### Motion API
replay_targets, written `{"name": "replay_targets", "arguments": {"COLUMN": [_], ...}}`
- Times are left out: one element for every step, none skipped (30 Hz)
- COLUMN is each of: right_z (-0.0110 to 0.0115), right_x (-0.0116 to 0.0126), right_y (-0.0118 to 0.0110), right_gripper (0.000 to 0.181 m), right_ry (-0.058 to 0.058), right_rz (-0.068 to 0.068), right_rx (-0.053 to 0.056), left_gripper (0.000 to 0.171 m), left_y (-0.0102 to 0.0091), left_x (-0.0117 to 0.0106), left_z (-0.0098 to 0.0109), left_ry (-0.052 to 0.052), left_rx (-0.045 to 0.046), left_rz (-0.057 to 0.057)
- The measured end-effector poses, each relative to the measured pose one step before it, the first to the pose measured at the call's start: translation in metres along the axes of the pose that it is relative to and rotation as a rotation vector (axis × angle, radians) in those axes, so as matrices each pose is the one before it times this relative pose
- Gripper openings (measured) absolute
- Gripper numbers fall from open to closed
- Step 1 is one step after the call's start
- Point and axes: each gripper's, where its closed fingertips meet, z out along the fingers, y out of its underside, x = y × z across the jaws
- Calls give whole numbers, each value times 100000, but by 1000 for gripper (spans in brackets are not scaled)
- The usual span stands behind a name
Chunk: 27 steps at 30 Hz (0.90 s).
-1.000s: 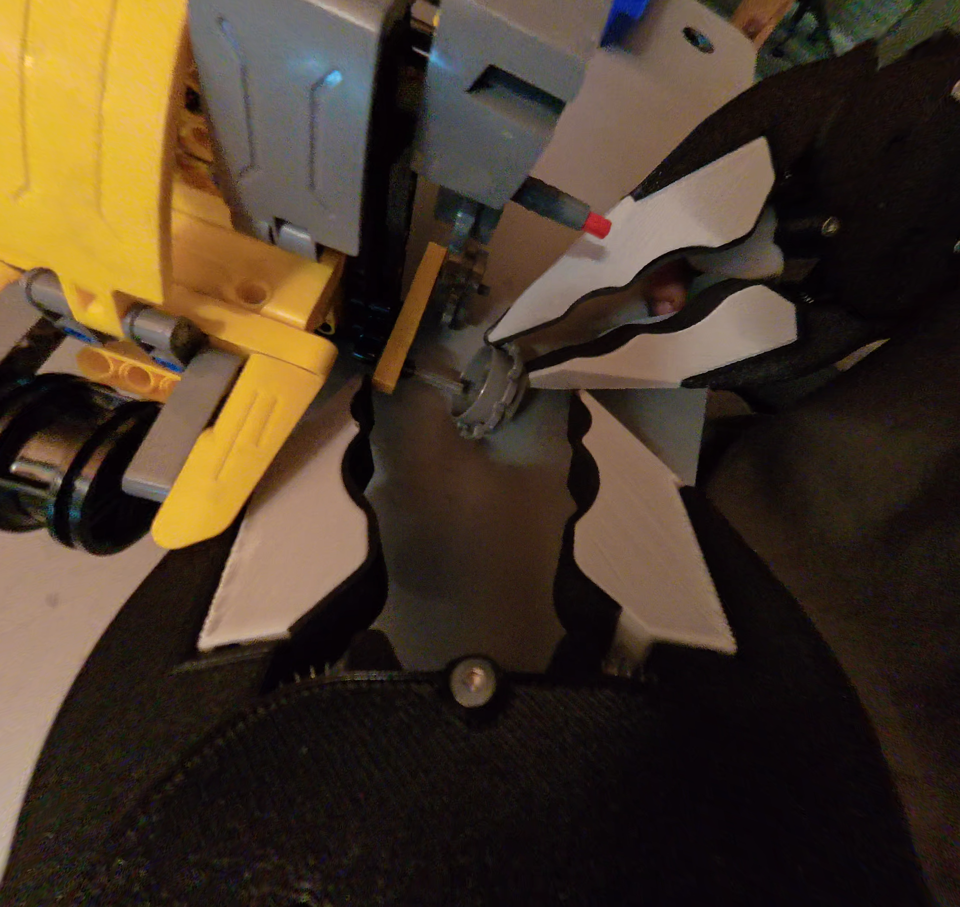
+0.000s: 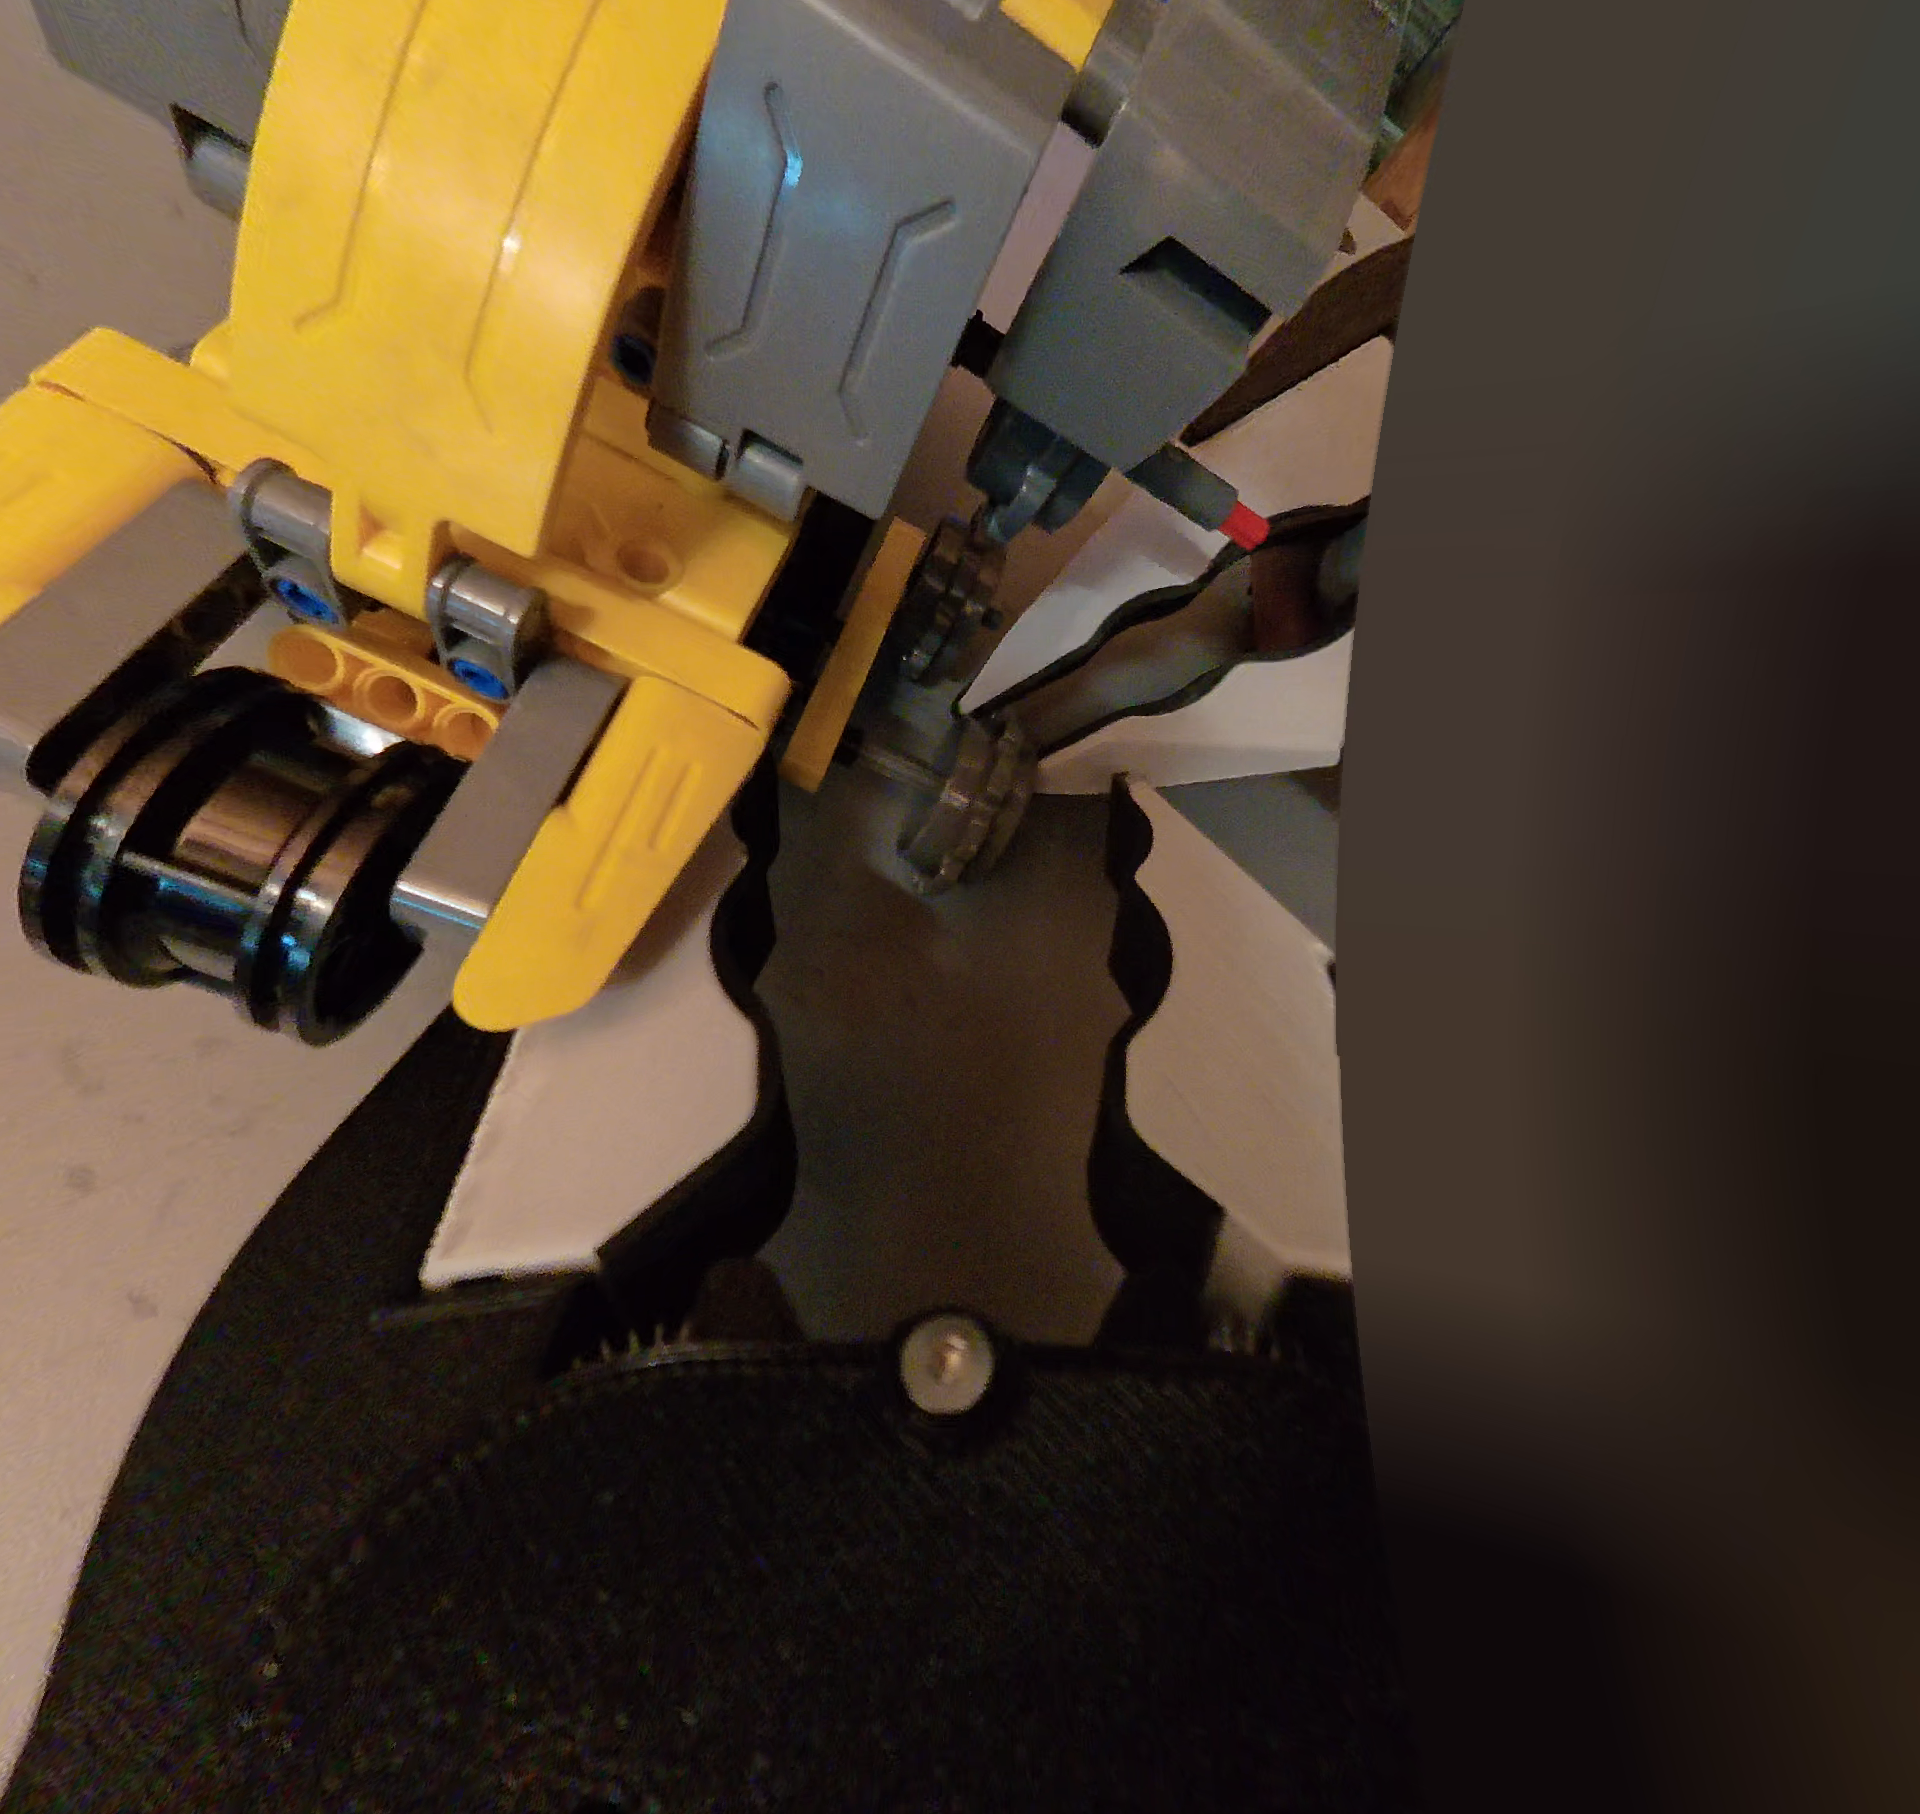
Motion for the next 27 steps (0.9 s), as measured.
{"name": "replay_targets", "arguments": {"right_z": [18, 7, -10, -23, -45, -30, -8, 14, 25, 30, 26, 10, 5, 12, 10, 11, -4, -25, -36, -44, -41, -52, -70, -66, -68, -43, -59], "right_x": [21, 39, 84, 153, 29, 5, 49, 33, 62, 163, 191, 279, 16, -87, -67, 13, 7, -16, -16, -16, -25, -56, -93, -73, -67, -93, -105], "right_y": [30, 20, -12, -57, -75, -85, -18, 15, 22, 52, 61, 19, 2, -6, 4, 15, 16, -11, -8, 7, 63, 83, 37, 85, 139, 174, 159], "right_gripper": [11, 11, 11, 11, 11, 11, 11, 11, 11, 11, 6, 3, 2, 2, 3, 4, 5, 6, 7, 8, 9, 12, 14, 16, 18, 19, 21], "right_ry": [-1146, -1058, -728, -158, -961, -824, -390, -116, 433, 1408, 1818, 2378, 515, -301, -167, 257, 150, -5, 96, 81, 90, -85, -138, 142, 248, 144, 197], "right_rz": [2005, 2024, 1766, 1589, 1468, 1384, 938, 404, -47, -294, -600, -569, -794, -509, -402, -110, -65, -172, -182, -206, -281, -413, -473, -564, -697, -756, -809], "right_rx": [-197, -95, 150, 396, 540, 573, 163, -126, -169, -417, -400, -102, -13, 37, -46, -139, -32, 151, 192, 82, -168, -193, 5, -185, -530, -731, -619], "left_gripper": [62, 61, 60, 60, 60, 60, 60, 60, 59, 58, 58, 55, 53, 52, 51, 50, 50, 50, 50, 51, 51, 51, 54, 58, 59, 61, 64], "left_y": [6, 13, 15, 17, 26, 14, 1, 5, 2, 2, 21, 52, 57, 30, 36, 24, 9, -9, 2, -18, 4, 35, 85, 153, 147, 124, 129], "left_x": [-33, -34, -39, -27, -18, -20, -22, -24, -36, -34, -41, -8, -41, -56, -56, -35, -9, -27, -27, -15, -12, 20, 16, 3, -8, -65, -80], "left_z": [10, 12, 18, 22, 19, 11, 17, 2, 10, 7, 26, 42, 51, 41, 27, 30, -2, -5, -1, -10, -7, -12, -7, 3, -11, -60, -97], "left_ry": [-438, -559, -529, -547, -430, -344, -344, -303, -427, -500, -619, -588, -880, -958, -836, -555, -207, -236, -244, -180, -237, -179, -274, -311, -538, -1015, -1271], "left_rx": [-22, -113, -79, -183, -177, -99, -54, -42, -39, -74, -172, -408, -487, -319, -289, -195, -78, 50, 28, 58, 18, -123, -418, -752, -618, -340, -238], "left_rz": [196, 282, 360, 354, 330, 271, 197, 159, 168, 227, 375, 572, 614, 586, 436, 271, 146, 63, 6, 55, 141, 292, 222, 131, 124, 129, 285]}}
